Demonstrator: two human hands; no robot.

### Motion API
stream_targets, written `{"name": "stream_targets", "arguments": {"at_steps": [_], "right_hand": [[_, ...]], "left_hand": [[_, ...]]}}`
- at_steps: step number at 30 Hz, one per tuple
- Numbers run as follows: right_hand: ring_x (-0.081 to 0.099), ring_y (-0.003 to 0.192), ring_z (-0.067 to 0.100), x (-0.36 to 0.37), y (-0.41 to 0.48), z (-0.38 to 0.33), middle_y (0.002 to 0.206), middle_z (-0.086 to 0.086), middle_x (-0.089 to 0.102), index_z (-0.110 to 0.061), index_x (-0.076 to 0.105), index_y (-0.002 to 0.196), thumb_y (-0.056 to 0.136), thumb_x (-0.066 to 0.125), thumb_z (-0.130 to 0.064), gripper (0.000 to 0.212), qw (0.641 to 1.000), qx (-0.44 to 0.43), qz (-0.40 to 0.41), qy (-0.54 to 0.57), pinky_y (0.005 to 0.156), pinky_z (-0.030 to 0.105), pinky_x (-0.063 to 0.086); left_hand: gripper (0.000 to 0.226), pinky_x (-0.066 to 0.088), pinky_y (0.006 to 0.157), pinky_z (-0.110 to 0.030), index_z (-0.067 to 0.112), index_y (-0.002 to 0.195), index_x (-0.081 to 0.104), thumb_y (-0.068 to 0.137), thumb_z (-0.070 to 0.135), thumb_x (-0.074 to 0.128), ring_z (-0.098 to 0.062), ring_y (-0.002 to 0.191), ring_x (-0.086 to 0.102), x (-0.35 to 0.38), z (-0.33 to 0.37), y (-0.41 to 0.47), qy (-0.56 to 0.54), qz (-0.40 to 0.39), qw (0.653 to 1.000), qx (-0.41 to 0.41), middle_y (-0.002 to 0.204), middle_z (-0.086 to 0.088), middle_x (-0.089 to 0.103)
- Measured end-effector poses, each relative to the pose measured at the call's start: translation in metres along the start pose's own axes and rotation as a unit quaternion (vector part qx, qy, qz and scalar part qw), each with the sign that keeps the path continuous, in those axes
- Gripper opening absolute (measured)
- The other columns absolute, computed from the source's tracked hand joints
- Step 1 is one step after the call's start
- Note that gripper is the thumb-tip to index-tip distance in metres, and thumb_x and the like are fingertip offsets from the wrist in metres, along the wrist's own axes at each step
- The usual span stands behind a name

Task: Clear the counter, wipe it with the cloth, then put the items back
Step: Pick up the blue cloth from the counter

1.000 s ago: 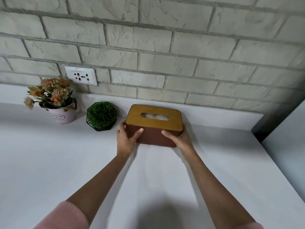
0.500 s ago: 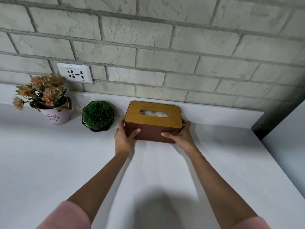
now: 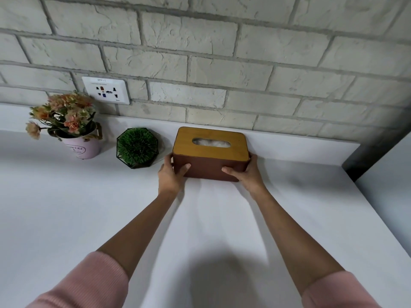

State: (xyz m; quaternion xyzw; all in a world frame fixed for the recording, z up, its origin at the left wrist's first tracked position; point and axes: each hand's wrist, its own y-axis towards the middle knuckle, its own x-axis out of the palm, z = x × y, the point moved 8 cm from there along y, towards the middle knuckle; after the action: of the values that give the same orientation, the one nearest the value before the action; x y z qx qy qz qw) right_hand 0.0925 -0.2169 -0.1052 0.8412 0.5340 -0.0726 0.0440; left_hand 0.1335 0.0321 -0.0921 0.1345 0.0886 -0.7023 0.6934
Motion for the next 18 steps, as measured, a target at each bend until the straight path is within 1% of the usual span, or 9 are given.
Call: {"name": "stream_targets", "arguments": {"at_steps": [2,4,6,8,10,11,14,15,18], "right_hand": [[0.053,0.116,0.012,-0.004,-0.011,-0.004,0.133,0.002,0.052,-0.014,0.030,0.136,0.058,0.089,-0.016,0.098,0.999,0.004,0.028,-0.039,0.098,0.024,0.046],[0.045,0.129,0.020,-0.011,-0.028,-0.008,0.144,0.009,0.042,-0.011,0.025,0.142,0.060,0.089,-0.021,0.105,0.994,0.022,0.078,-0.068,0.103,0.027,0.038],[0.040,0.134,0.027,-0.016,-0.051,-0.014,0.147,0.014,0.038,-0.008,0.027,0.143,0.064,0.086,-0.020,0.100,0.988,0.038,0.125,-0.080,0.107,0.032,0.036],[0.046,0.127,0.028,-0.014,-0.081,-0.028,0.140,0.015,0.043,-0.005,0.036,0.137,0.069,0.083,-0.018,0.084,0.984,0.017,0.141,-0.104,0.104,0.032,0.039],[0.052,0.116,0.026,-0.005,-0.114,-0.044,0.131,0.013,0.049,-0.006,0.046,0.127,0.074,0.079,-0.017,0.064,0.984,-0.013,0.130,-0.122,0.095,0.028,0.042],[0.054,0.111,0.024,0.001,-0.128,-0.050,0.127,0.013,0.052,-0.008,0.049,0.124,0.076,0.078,-0.017,0.057,0.985,-0.019,0.116,-0.126,0.093,0.030,0.044],[0.056,0.098,0.021,0.027,-0.180,-0.062,0.118,0.011,0.056,-0.010,0.053,0.117,0.080,0.074,-0.019,0.043,0.990,-0.021,0.062,-0.123,0.088,0.043,0.052],[0.056,0.095,0.020,0.034,-0.196,-0.064,0.116,0.010,0.057,-0.010,0.055,0.114,0.081,0.073,-0.019,0.039,0.991,-0.022,0.046,-0.127,0.087,0.044,0.053],[0.058,0.088,0.017,0.062,-0.252,-0.064,0.108,0.006,0.062,-0.011,0.061,0.107,0.083,0.070,-0.018,0.026,0.987,-0.024,-0.011,-0.157,0.082,0.036,0.053]], "left_hand": [[0.063,0.041,0.095,-0.030,0.008,0.137,0.036,0.085,0.022,0.068,-0.030,0.120,0.051,-0.006,0.002,-0.009,0.012,-0.006,1.000,-0.005,0.131,-0.018,0.051],[0.064,0.041,0.096,-0.032,0.005,0.136,0.036,0.084,0.023,0.068,-0.029,0.120,0.049,-0.017,0.008,-0.022,0.039,-0.012,0.999,0.008,0.132,-0.018,0.049],[0.057,0.045,0.093,-0.033,0.003,0.131,0.042,0.084,0.022,0.068,-0.027,0.111,0.054,-0.029,0.016,-0.035,0.064,-0.023,0.997,0.021,0.125,-0.017,0.054],[0.048,0.048,0.077,-0.025,0.004,0.125,0.047,0.085,0.020,0.068,-0.024,0.095,0.058,-0.042,0.024,-0.053,0.076,-0.055,0.995,0.021,0.111,-0.013,0.059],[0.040,0.045,0.056,-0.011,0.006,0.119,0.050,0.085,0.019,0.067,-0.020,0.080,0.060,-0.055,0.032,-0.074,0.091,-0.097,0.991,0.029,0.099,-0.010,0.062],[0.037,0.042,0.050,-0.006,0.006,0.116,0.052,0.085,0.018,0.068,-0.018,0.075,0.061,-0.060,0.036,-0.083,0.095,-0.115,0.988,0.038,0.096,-0.010,0.064],[0.029,0.040,0.049,-0.002,0.010,0.108,0.056,0.084,0.020,0.068,-0.008,0.068,0.061,-0.088,0.043,-0.121,0.108,-0.162,0.978,0.069,0.087,-0.003,0.068],[0.027,0.039,0.050,-0.003,0.012,0.107,0.057,0.084,0.021,0.068,-0.007,0.068,0.060,-0.096,0.043,-0.133,0.115,-0.181,0.974,0.073,0.086,0.000,0.067],[0.020,0.042,0.056,-0.007,0.016,0.101,0.061,0.084,0.025,0.068,-0.007,0.069,0.059,-0.126,0.033,-0.172,0.150,-0.242,0.955,0.087,0.085,0.004,0.066]]}}
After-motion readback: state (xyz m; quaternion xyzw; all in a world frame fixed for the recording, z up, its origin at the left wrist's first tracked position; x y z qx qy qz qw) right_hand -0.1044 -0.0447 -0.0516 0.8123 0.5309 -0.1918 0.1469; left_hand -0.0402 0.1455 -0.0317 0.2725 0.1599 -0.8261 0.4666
